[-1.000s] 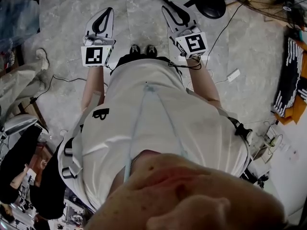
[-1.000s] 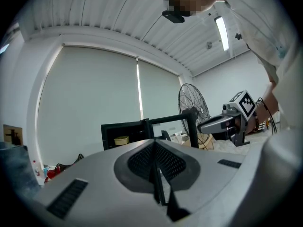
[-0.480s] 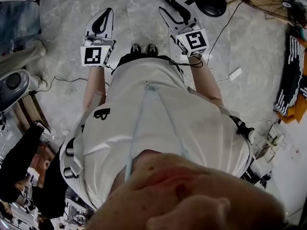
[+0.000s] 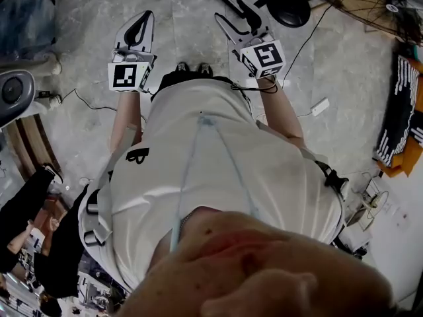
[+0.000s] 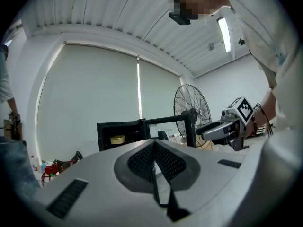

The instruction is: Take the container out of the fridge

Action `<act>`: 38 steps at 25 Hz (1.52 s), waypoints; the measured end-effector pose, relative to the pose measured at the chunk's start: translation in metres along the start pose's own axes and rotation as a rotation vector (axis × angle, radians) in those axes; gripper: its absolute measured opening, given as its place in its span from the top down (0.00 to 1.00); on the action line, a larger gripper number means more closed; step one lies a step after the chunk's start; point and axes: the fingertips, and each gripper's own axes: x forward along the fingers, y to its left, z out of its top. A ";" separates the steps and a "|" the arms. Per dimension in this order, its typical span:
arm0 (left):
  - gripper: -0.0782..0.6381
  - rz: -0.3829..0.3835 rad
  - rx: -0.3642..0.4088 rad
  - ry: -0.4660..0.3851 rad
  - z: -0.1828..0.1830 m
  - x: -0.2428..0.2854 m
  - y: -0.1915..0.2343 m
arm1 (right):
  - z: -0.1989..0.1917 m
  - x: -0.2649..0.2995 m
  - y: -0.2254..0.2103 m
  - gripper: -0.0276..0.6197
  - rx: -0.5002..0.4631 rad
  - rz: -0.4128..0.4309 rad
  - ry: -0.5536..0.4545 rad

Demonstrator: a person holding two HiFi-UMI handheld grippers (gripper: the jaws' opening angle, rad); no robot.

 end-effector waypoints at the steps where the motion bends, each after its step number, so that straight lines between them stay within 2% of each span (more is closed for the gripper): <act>1: 0.88 0.000 0.001 -0.002 0.001 0.003 -0.008 | -0.002 -0.006 -0.004 0.54 0.002 0.007 0.001; 5: 0.88 0.013 0.007 -0.009 0.000 0.017 -0.042 | -0.016 -0.032 -0.023 0.53 0.018 0.019 0.001; 9: 0.88 0.020 0.015 -0.008 0.003 0.026 -0.053 | -0.020 -0.039 -0.039 0.53 0.050 0.021 0.001; 20: 0.88 0.043 0.009 -0.009 -0.005 0.043 -0.029 | -0.020 -0.010 -0.050 0.53 0.030 0.049 0.021; 28: 0.88 0.035 0.024 0.015 -0.014 0.066 0.010 | -0.018 0.035 -0.069 0.53 0.048 0.040 0.031; 31: 0.88 0.024 0.037 0.002 -0.017 0.079 0.038 | -0.015 0.065 -0.079 0.53 0.059 0.024 0.031; 35: 0.88 0.029 0.020 0.037 -0.027 0.099 0.080 | -0.013 0.108 -0.086 0.53 0.049 0.017 0.054; 38: 0.88 0.012 0.012 0.022 -0.026 0.113 0.102 | -0.008 0.136 -0.090 0.53 0.036 0.004 0.068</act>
